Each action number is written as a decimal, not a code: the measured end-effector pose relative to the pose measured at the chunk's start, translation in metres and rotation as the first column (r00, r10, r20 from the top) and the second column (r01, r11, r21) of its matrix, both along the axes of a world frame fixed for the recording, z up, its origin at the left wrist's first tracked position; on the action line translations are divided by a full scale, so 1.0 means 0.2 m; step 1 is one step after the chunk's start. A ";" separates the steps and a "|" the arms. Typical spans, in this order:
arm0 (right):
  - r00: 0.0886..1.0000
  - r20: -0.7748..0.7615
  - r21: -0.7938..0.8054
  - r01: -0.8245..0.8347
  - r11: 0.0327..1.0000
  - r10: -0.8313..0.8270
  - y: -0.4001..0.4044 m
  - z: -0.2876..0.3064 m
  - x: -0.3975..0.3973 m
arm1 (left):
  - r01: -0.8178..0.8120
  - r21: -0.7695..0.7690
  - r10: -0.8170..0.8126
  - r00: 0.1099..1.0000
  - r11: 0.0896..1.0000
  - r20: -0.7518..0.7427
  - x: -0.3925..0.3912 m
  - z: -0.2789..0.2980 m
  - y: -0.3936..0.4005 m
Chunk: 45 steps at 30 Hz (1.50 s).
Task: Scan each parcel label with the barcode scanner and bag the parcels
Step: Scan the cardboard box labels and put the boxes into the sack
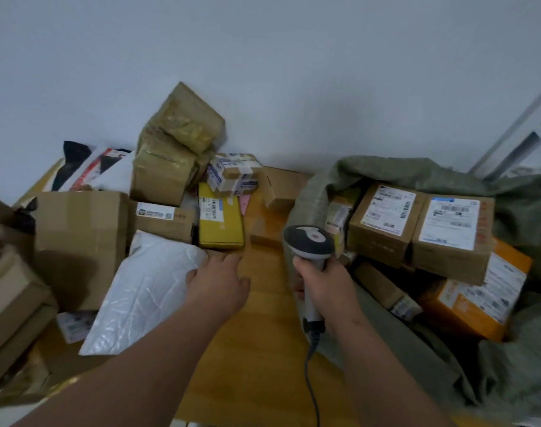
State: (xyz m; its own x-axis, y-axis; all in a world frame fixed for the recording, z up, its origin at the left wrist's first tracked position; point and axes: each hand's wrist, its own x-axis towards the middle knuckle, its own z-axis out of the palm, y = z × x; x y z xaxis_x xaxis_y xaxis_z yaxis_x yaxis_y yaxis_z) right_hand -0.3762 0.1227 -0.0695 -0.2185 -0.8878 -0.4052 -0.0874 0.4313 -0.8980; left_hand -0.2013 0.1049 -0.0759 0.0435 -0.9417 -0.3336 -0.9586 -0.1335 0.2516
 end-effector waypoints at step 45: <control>0.969 -0.141 -0.073 0.194 0.978 -0.202 -0.90 -0.03 0.07 | 0.570 -0.114 -0.519 0.801 0.814 0.299 -0.18 -0.29 -1.14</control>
State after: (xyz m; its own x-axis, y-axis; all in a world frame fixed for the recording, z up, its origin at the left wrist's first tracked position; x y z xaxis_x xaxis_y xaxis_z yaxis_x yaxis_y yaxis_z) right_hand -0.3626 -0.0578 -0.0765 -0.4454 -0.8421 -0.3040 -0.1381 0.4001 -0.9060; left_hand -0.2377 -0.1223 -0.1339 -0.4407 -0.8762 -0.1952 -0.8899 0.4550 -0.0333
